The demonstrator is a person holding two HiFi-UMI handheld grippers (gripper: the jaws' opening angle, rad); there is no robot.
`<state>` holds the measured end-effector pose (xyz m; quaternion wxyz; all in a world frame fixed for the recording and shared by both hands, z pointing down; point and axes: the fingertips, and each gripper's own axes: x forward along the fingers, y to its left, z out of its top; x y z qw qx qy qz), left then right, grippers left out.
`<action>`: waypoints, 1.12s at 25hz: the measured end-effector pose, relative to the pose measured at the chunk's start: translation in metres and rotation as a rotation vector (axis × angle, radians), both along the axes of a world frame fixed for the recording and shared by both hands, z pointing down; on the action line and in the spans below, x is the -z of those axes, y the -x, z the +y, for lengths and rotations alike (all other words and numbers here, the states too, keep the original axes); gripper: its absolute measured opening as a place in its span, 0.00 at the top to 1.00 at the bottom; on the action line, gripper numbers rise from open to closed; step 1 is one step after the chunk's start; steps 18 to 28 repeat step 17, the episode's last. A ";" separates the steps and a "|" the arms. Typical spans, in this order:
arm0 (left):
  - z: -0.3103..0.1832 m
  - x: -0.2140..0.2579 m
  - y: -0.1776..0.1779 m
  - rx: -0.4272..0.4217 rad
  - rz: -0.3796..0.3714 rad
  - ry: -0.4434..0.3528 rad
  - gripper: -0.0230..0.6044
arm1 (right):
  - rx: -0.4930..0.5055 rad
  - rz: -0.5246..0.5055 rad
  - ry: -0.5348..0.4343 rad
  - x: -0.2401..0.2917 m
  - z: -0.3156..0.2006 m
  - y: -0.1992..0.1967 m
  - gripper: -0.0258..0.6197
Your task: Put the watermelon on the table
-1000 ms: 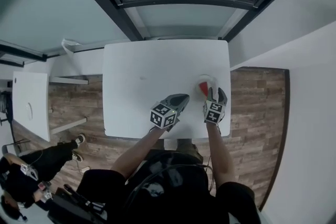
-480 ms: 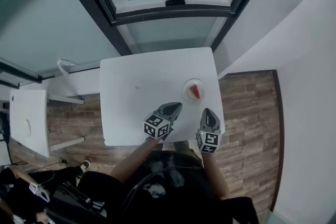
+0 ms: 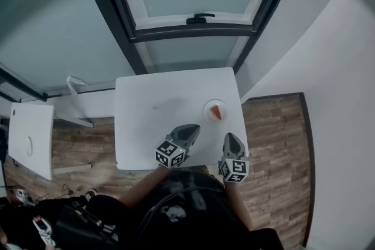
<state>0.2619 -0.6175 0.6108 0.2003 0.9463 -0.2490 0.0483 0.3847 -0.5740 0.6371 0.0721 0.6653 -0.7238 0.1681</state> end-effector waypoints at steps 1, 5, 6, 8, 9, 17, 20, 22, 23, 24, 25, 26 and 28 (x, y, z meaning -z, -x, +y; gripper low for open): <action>0.000 0.000 0.001 0.000 -0.001 -0.001 0.95 | 0.005 -0.007 -0.012 0.002 -0.001 0.002 0.94; -0.003 -0.002 0.003 -0.002 -0.008 0.018 0.95 | 0.066 -0.063 -0.102 0.019 -0.002 0.013 0.94; -0.002 -0.003 0.002 -0.004 -0.010 0.020 0.95 | 0.079 -0.060 -0.110 0.021 0.000 0.016 0.94; -0.001 -0.003 0.000 -0.009 -0.016 0.018 0.95 | 0.092 -0.036 -0.101 0.021 0.001 0.019 0.94; 0.000 -0.004 -0.002 -0.013 -0.019 0.015 0.95 | 0.091 -0.026 -0.090 0.019 0.001 0.019 0.94; -0.005 -0.010 -0.009 -0.018 -0.022 0.033 0.95 | 0.056 -0.043 -0.094 0.014 0.000 0.002 0.94; -0.005 -0.010 -0.009 -0.018 -0.022 0.033 0.95 | 0.056 -0.043 -0.094 0.014 0.000 0.002 0.94; -0.005 -0.010 -0.009 -0.018 -0.022 0.033 0.95 | 0.056 -0.043 -0.094 0.014 0.000 0.002 0.94; -0.005 -0.010 -0.009 -0.018 -0.022 0.033 0.95 | 0.056 -0.043 -0.094 0.014 0.000 0.002 0.94; -0.005 -0.010 -0.009 -0.018 -0.022 0.033 0.95 | 0.056 -0.043 -0.094 0.014 0.000 0.002 0.94; -0.005 -0.010 -0.009 -0.018 -0.022 0.033 0.95 | 0.056 -0.043 -0.094 0.014 0.000 0.002 0.94; -0.005 -0.010 -0.009 -0.018 -0.022 0.033 0.95 | 0.056 -0.043 -0.094 0.014 0.000 0.002 0.94; -0.005 -0.010 -0.009 -0.018 -0.022 0.033 0.95 | 0.056 -0.043 -0.094 0.014 0.000 0.002 0.94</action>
